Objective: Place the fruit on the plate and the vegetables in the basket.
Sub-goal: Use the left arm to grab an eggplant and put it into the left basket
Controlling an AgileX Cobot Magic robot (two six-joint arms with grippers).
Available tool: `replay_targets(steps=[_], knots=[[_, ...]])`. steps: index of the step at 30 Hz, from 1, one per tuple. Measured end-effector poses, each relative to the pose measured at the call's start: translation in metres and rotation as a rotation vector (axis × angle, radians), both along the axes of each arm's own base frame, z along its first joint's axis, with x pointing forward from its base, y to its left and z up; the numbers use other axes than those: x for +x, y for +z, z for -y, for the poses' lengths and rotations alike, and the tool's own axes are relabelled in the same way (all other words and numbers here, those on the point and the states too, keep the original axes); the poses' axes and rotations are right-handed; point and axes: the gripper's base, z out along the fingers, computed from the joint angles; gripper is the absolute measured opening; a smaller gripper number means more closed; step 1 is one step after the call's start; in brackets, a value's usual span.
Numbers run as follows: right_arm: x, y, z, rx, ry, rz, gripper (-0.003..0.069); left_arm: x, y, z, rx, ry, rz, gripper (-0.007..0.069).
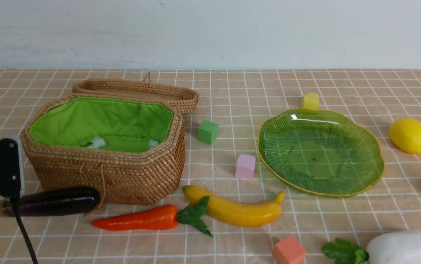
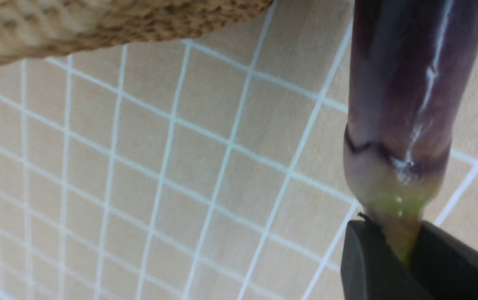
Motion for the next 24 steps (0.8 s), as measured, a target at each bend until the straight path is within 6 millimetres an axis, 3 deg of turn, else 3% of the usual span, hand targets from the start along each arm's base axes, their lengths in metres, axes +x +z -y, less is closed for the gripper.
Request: replay_targets(steps=[5,9,12,15,16,17,18,19,24], knots=[[0.000,0.000,0.000,-0.001,0.001,-0.002,0.0013,-0.014,0.030,0.004,0.066,-0.049,0.106,0.0094],[0.001,0.001,0.000,0.004,-0.004,0.008,0.0015,-0.030,0.061,0.037,-0.005,-0.140,0.261,0.0094],[0.004,0.005,0.000,0.030,-0.025,0.053,0.0016,-0.029,0.069,0.059,-0.123,-0.157,0.322,0.0094],[0.010,0.017,0.000,0.117,-0.071,0.163,0.0018,0.000,0.076,0.073,-0.258,-0.098,0.380,0.0094],[0.010,0.018,0.000,0.126,-0.074,0.170,0.0018,0.001,0.074,0.073,-0.259,-0.096,0.375,0.0094],[0.011,0.021,0.000,0.154,-0.083,0.194,0.0018,0.021,0.077,0.075,-0.261,-0.089,0.382,0.0094],[0.011,0.021,0.000,0.159,-0.085,0.199,0.0018,0.023,0.074,0.075,-0.260,-0.088,0.375,0.0094],[0.012,0.023,0.000,0.172,-0.090,0.211,0.0018,0.043,0.074,0.075,-0.245,-0.092,0.378,0.0094],[0.012,0.024,-0.001,0.193,-0.088,0.211,0.0015,0.088,0.059,0.076,-0.227,-0.043,0.340,0.0116]])
